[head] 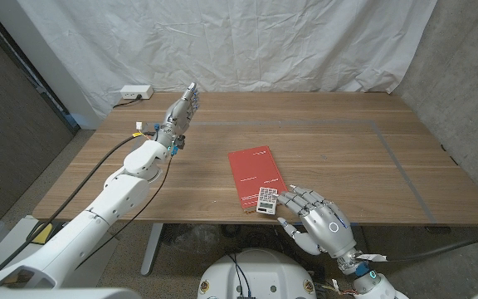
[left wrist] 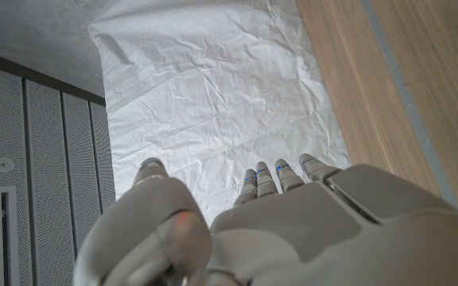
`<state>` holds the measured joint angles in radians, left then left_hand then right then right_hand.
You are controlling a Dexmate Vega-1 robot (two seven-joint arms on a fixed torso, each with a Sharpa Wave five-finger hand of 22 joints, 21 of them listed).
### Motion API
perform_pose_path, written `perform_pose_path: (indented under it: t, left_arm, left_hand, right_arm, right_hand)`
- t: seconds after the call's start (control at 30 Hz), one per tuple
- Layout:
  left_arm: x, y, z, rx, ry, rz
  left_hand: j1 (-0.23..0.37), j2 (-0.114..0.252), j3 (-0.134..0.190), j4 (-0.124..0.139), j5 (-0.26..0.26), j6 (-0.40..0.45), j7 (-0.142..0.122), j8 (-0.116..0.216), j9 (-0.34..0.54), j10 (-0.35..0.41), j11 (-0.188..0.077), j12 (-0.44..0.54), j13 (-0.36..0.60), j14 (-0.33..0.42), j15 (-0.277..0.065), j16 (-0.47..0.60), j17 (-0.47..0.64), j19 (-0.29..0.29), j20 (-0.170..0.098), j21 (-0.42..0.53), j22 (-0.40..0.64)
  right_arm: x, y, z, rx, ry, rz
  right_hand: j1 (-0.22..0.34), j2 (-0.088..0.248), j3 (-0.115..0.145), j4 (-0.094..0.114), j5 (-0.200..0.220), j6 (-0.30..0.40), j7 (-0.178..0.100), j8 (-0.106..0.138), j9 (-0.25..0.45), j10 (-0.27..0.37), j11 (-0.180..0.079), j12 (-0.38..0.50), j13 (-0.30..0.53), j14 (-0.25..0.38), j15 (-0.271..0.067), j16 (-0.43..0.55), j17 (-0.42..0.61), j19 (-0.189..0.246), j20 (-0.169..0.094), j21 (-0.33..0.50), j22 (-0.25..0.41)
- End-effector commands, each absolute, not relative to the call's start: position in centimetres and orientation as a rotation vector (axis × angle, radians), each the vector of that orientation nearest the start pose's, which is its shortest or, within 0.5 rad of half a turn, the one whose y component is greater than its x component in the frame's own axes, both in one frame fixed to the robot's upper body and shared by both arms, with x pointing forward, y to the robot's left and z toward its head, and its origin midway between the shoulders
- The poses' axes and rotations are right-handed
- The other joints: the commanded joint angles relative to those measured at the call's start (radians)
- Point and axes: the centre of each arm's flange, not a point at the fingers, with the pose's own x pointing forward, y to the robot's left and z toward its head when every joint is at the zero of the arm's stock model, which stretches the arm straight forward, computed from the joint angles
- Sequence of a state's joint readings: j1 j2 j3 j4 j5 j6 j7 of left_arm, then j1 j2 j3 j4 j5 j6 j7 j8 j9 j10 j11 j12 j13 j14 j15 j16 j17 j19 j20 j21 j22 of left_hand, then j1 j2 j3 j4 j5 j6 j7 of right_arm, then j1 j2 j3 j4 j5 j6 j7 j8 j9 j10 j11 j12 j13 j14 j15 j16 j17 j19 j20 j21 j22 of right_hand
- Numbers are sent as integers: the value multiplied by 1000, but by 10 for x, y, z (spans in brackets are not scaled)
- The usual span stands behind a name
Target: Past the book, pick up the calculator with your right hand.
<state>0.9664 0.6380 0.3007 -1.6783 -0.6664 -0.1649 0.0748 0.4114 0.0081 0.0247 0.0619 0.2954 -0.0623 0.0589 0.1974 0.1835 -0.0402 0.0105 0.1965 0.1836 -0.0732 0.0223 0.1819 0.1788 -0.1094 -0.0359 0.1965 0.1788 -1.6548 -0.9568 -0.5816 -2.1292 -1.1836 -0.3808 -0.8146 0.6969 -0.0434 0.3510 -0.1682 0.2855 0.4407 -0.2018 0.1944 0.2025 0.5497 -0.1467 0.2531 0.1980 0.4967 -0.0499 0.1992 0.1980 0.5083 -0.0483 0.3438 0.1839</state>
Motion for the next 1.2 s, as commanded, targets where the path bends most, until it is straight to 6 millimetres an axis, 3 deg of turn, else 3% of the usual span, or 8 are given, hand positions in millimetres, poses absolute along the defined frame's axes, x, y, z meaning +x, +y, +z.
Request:
perform_pose_path:
  t: [0.03,0.27,0.5,1.2]
  left_arm:
    - [591,277,19,-11,-667,-245]
    - [589,275,26,1,-674,-248]
    - [587,272,29,14,-675,-253]
    - [578,265,33,22,-691,-258]
  left_hand:
    - [10,0,-6,0,-3,-4,0,-1,4,-3,-8,4,3,-4,-1,6,3,-8,-35,6,5]
    - [10,1,-7,0,-4,-4,0,-1,4,-2,-10,4,3,-5,0,6,3,-9,-34,6,5]
    - [11,1,-8,0,-4,-5,-1,-1,5,-3,-7,4,3,-5,2,5,3,-9,-33,6,5]
    - [12,3,-11,1,-5,-6,-1,-1,5,-4,-8,4,4,-7,2,5,3,-10,-27,7,6]
  right_arm:
    - [358,-181,-219,-1610,-1072,-227]
    - [361,-180,-225,-1633,-1066,-253]
    - [364,-181,-233,-1625,-1078,-276]
    - [371,-173,-250,-1607,-1128,-323]
  right_hand:
    - [15,3,8,1,5,-6,-1,-3,2,-7,-5,-4,2,-9,-145,-1,2,-2,-125,-4,4]
    - [30,-2,11,5,7,-4,-12,4,4,-25,-30,-9,6,-43,-128,-10,5,-39,-103,-23,6]
    - [42,2,17,6,10,14,-17,13,4,-27,-50,-8,9,-47,-126,-9,6,-42,-100,-27,7]
    - [75,8,29,1,18,37,-19,23,7,-27,-62,-4,12,-45,-132,-7,6,-41,-102,-31,8]
